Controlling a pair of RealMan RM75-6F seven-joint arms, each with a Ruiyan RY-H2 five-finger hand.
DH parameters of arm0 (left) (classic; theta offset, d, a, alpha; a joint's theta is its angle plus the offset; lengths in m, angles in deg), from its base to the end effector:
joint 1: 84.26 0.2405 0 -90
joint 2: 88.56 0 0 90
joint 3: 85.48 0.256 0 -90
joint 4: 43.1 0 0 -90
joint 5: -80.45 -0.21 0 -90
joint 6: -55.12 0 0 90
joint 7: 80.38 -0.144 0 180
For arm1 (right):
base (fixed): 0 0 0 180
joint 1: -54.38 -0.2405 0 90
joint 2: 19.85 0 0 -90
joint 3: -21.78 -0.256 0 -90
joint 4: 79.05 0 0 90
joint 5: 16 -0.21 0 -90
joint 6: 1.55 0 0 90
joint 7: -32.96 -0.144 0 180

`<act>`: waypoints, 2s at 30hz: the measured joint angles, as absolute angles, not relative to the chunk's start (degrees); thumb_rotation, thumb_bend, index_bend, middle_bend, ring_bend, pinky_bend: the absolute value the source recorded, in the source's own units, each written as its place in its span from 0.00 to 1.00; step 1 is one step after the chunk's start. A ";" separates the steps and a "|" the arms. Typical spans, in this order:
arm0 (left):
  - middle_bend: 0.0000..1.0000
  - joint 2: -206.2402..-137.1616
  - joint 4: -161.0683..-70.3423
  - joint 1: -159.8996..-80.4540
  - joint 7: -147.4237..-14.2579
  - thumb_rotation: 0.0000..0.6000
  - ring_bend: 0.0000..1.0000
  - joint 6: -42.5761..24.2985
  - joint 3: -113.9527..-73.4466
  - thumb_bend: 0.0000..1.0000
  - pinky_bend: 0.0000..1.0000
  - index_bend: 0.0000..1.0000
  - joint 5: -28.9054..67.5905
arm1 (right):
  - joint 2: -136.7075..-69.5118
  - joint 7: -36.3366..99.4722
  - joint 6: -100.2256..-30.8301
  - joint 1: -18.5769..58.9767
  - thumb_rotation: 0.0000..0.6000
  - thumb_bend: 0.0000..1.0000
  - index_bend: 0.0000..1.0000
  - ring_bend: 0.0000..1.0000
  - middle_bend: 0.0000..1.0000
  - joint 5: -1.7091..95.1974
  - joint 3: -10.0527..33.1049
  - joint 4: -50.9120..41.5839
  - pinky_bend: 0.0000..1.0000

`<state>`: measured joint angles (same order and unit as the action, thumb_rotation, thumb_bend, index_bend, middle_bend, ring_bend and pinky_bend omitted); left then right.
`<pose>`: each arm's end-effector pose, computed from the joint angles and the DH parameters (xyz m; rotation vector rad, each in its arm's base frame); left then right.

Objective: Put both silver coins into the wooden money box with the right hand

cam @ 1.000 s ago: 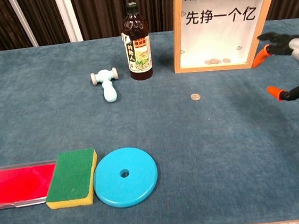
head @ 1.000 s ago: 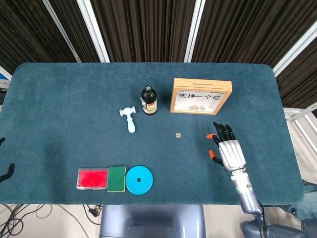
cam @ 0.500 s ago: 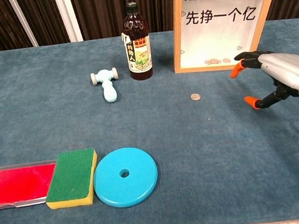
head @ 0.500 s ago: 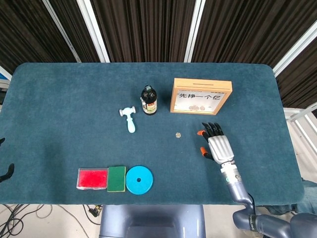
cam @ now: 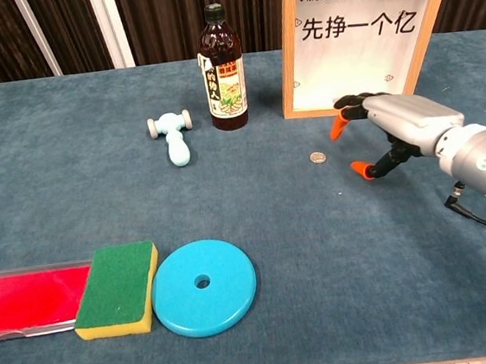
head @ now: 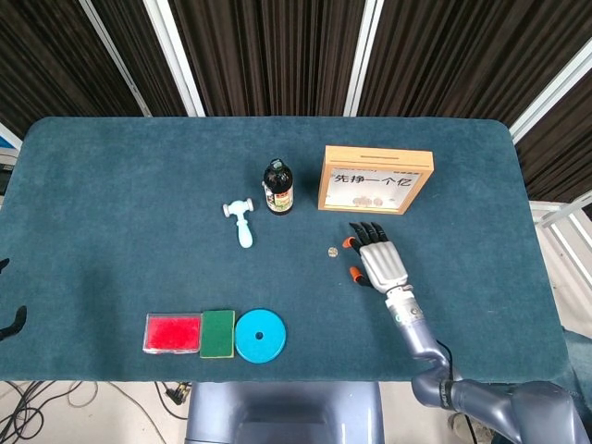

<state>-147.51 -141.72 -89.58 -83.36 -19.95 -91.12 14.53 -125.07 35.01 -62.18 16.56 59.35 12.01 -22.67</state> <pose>-0.3434 0.1839 0.1775 -1.1676 -1.1280 -0.6695 -0.1980 -0.3516 -0.0601 1.7028 -0.9703 1.0293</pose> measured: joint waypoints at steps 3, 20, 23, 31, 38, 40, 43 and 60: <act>0.00 -147.45 -141.77 -89.61 -83.32 1.00 0.00 -19.85 -91.14 0.40 0.00 0.10 14.70 | -126.11 35.17 -60.47 15.31 1.00 0.44 0.36 0.00 0.11 58.97 11.22 -24.08 0.00; 0.00 -147.27 -141.87 -89.71 -83.24 1.00 0.00 -19.68 -91.26 0.40 0.00 0.10 15.33 | -129.80 34.06 -57.05 13.21 1.00 0.44 0.39 0.00 0.11 58.09 9.93 -29.06 0.00; 0.00 -147.30 -141.91 -89.71 -83.36 1.00 0.00 -19.74 -91.27 0.40 0.00 0.10 15.43 | -130.08 33.52 -57.04 13.25 1.00 0.44 0.39 0.00 0.11 58.19 9.92 -29.71 0.00; 0.00 -147.34 -141.96 -89.76 -83.68 1.00 0.00 -19.71 -91.25 0.40 0.00 0.10 15.69 | -130.42 32.53 -57.26 13.33 1.00 0.44 0.40 0.00 0.11 58.64 9.85 -30.58 0.00; 0.00 -147.31 -142.01 -89.79 -83.80 1.00 0.00 -19.66 -91.24 0.40 0.00 0.10 15.89 | -130.83 32.12 -57.08 13.10 1.00 0.44 0.41 0.00 0.11 58.81 9.67 -31.21 0.00; 0.00 -147.30 -142.05 -89.80 -83.83 1.00 0.00 -19.65 -91.24 0.40 0.00 0.10 15.93 | -130.93 32.15 -56.89 13.00 1.00 0.44 0.42 0.00 0.11 58.80 9.63 -31.41 0.00; 0.00 -147.29 -142.07 -89.80 -83.89 1.00 0.00 -19.65 -91.23 0.40 0.00 0.10 15.99 | -131.12 32.13 -56.52 12.85 1.00 0.44 0.45 0.00 0.11 58.66 9.49 -31.69 0.00; 0.00 -147.08 -142.40 -89.88 -84.22 1.00 0.00 -19.39 -91.17 0.40 0.00 0.11 16.53 | -131.79 31.28 -56.29 11.83 1.00 0.44 0.56 0.00 0.11 58.39 8.23 -32.50 0.00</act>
